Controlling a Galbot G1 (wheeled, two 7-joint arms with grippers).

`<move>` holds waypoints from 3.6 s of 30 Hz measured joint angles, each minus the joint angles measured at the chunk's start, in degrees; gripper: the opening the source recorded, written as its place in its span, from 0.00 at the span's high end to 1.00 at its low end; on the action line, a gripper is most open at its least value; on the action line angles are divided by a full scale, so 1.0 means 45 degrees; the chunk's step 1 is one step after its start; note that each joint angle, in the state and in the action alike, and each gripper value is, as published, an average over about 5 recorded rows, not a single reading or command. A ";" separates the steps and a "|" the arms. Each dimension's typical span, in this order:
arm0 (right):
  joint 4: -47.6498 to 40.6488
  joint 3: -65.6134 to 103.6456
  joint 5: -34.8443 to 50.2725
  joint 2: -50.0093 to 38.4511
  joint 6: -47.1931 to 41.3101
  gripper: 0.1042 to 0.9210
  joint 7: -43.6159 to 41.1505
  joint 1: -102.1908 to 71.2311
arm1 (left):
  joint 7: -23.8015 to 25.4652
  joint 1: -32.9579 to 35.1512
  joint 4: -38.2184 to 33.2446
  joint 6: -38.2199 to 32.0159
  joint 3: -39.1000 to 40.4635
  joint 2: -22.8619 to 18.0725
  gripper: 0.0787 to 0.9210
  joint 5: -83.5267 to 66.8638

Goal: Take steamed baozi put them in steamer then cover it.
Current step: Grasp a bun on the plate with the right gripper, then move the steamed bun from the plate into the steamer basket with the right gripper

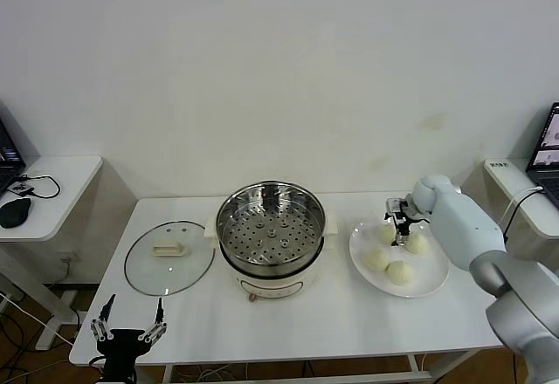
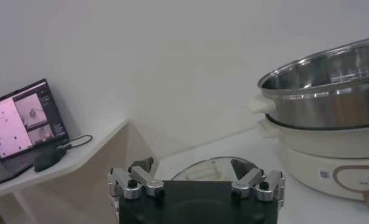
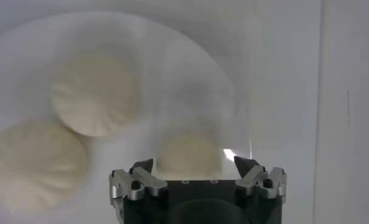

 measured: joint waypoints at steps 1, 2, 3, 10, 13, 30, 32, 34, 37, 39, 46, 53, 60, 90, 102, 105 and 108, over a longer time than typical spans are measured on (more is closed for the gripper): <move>-0.0065 0.0037 -0.0050 0.0035 0.0014 0.22 0.0009 0.0006 | -0.0009 0.0003 0.0005 -0.0007 0.0002 -0.0004 0.12 0.0000; -0.0128 0.0073 -0.0096 0.0068 0.0031 0.25 0.0018 0.0014 | -0.0017 0.0005 0.0009 -0.0013 0.0003 -0.0007 0.12 0.0000; -0.0185 0.0107 -0.0138 0.0098 0.0047 0.28 0.0030 0.0022 | -0.0025 0.0007 0.0011 -0.0018 0.0004 -0.0009 0.12 0.0000; -0.0430 0.0280 -0.0316 0.0225 0.0133 0.35 0.0082 0.0058 | -0.0050 0.0045 -0.0028 -0.0029 0.0047 -0.0036 0.12 0.0002; -0.0405 0.0254 -0.0301 0.0186 0.0151 0.35 0.0074 0.0087 | -0.0052 0.0057 -0.0039 -0.0032 0.0068 -0.0048 0.12 0.0007; 0.3395 -0.1984 0.2765 -0.1988 -0.1106 0.34 -0.0689 0.1127 | -0.0010 -0.0097 -0.0123 -0.0022 0.0209 0.0053 0.12 -0.0003; 0.4050 -0.2458 0.3353 -0.2340 -0.1305 0.34 -0.0720 0.1480 | -0.0009 -0.0118 -0.0135 -0.0021 0.0236 0.0084 0.12 -0.0017; 0.4680 -0.2951 0.3958 -0.2633 -0.1487 0.34 -0.0732 0.1895 | -0.0008 -0.0151 -0.0139 -0.0021 0.0258 0.0122 0.12 -0.0039; 0.5568 -0.3710 0.4905 -0.2916 -0.1740 0.33 -0.0713 0.2605 | -0.0008 -0.0223 -0.0140 -0.0019 0.0279 0.0178 0.12 -0.0093; 0.6112 -0.4230 0.5545 -0.3012 -0.1884 0.33 -0.0667 0.3134 | -0.0007 -0.0279 -0.0141 -0.0018 0.0283 0.0216 0.12 -0.0141; 0.7425 -0.6083 0.7577 -0.2857 -0.2163 0.33 -0.0398 0.5080 | 0.0006 -0.0451 -0.0139 -0.0013 0.0255 0.0348 0.12 -0.0307; 0.7831 -0.7676 0.9007 -0.1789 -0.2121 0.33 -0.0074 0.6556 | 0.0050 -0.0638 -0.0055 0.0016 0.0226 0.0474 0.12 -0.0410; 0.7863 -0.8971 0.9428 -0.0343 -0.1622 0.33 0.0269 0.7128 | 0.0157 -0.0864 -0.0048 0.0125 0.0178 0.0478 0.12 -0.0553; 0.5138 -1.0862 0.4589 0.3346 0.2749 0.32 0.2018 0.5468 | 0.0206 -0.0886 -0.0094 0.0168 0.0043 0.0183 0.12 -0.0635; 0.4495 -1.0761 0.3937 0.3634 0.3490 0.17 0.2330 0.5248 | 0.0224 -0.0899 -0.0137 0.0179 0.0088 0.0164 0.12 -0.0640; 0.4569 -1.0782 0.4069 0.3564 0.3472 0.13 0.2257 0.5344 | 0.0236 -0.0866 -0.0211 0.0193 0.0099 0.0160 0.12 -0.0639; 0.4862 -1.0863 0.4512 0.3382 0.3254 0.12 0.2036 0.5643 | 0.0259 -0.0857 -0.0282 0.0223 0.0119 0.0159 0.12 -0.0634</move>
